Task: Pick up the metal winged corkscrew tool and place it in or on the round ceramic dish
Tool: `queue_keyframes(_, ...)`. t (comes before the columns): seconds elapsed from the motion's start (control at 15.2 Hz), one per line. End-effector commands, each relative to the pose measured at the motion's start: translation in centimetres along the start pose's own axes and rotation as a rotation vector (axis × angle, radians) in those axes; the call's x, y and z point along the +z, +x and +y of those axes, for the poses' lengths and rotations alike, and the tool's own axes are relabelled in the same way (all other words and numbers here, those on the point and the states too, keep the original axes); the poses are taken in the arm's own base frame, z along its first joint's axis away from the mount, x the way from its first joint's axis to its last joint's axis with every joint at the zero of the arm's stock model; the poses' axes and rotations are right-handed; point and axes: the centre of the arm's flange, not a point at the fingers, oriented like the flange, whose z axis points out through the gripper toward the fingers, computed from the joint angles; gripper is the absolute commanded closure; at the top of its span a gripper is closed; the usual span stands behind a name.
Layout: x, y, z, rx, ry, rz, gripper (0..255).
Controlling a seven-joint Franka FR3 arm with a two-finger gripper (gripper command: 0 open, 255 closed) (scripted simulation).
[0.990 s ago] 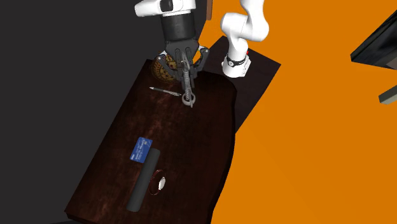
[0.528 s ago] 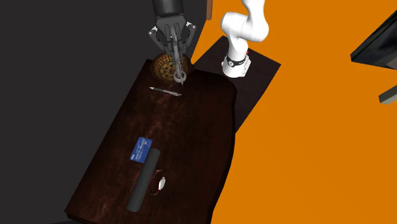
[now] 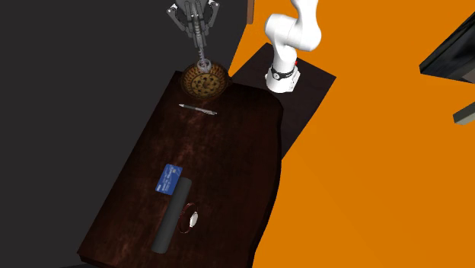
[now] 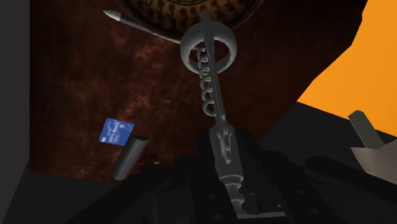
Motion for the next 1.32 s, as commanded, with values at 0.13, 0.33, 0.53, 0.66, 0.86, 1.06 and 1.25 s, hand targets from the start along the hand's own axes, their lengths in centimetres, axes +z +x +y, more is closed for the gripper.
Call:
queue_keyframes(0.13, -1.2, -3.6, 0.4, -0.001, 0.001, 0.000, 255)
queue_keyframes(0.33, 0.1, -4.5, 0.4, -0.001, 0.001, 0.000, 255)
queue_keyframes(0.53, 1.5, -5.3, 0.5, -0.001, 0.001, 0.000, 255)
queue_keyframes(0.66, 2.4, -5.9, 0.5, -0.001, 0.001, 0.000, 255)
queue_keyframes(0.86, 3.7, -6.8, 0.5, -0.001, 0.001, 0.000, 255)
queue_keyframes(1.06, 4.3, -7.1, 0.5, -0.001, 0.001, 0.000, 255)
queue_keyframes(1.25, 4.3, -7.1, 0.5, -0.001, 0.001, 0.000, 255)
